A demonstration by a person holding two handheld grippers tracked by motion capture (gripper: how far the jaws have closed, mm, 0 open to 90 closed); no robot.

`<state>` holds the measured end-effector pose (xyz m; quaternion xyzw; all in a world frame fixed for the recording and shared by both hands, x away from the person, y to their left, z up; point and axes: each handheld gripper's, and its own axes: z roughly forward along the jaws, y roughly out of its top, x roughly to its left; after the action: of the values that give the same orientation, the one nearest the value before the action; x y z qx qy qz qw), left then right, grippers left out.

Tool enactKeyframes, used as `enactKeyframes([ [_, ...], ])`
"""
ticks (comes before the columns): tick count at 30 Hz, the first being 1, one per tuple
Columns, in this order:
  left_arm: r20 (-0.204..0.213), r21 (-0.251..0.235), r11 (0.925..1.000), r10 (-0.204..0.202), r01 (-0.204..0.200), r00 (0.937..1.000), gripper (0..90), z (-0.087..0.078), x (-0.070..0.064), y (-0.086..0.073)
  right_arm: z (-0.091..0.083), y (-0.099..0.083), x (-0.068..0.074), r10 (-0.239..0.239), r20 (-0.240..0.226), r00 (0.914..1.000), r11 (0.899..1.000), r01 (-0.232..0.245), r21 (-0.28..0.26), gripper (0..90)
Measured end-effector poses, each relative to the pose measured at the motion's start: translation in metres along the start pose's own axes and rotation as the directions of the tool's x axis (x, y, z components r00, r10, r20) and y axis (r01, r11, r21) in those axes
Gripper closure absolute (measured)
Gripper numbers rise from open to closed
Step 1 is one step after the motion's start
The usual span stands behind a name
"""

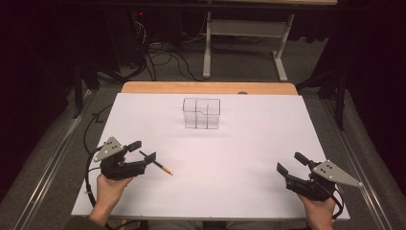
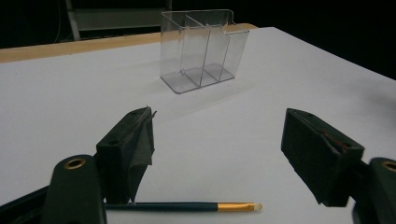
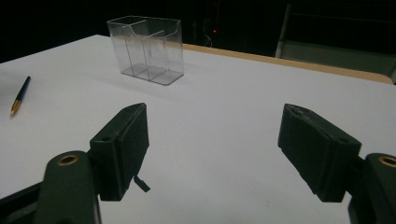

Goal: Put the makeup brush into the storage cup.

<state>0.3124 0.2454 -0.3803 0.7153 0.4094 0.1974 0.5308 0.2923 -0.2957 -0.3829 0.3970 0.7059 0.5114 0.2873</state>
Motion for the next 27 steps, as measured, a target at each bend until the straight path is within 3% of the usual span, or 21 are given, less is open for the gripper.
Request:
enactKeyframes([
  [20,0.011,-0.005,0.9999,-0.009,0.009,0.9999,25.8,-0.0015,-0.0007,0.0001,0.0007,-0.0006,0.0012,-0.008,-0.007,0.9999,1.000,0.008,0.009,26.9],
  [27,-0.010,0.004,1.0000,0.007,-0.007,0.9999,25.7,-0.0017,-0.0036,0.0005,-0.0024,-0.0002,0.0012,-0.011,-0.005,0.9999,1.000,0.011,-0.005,27.2],
])
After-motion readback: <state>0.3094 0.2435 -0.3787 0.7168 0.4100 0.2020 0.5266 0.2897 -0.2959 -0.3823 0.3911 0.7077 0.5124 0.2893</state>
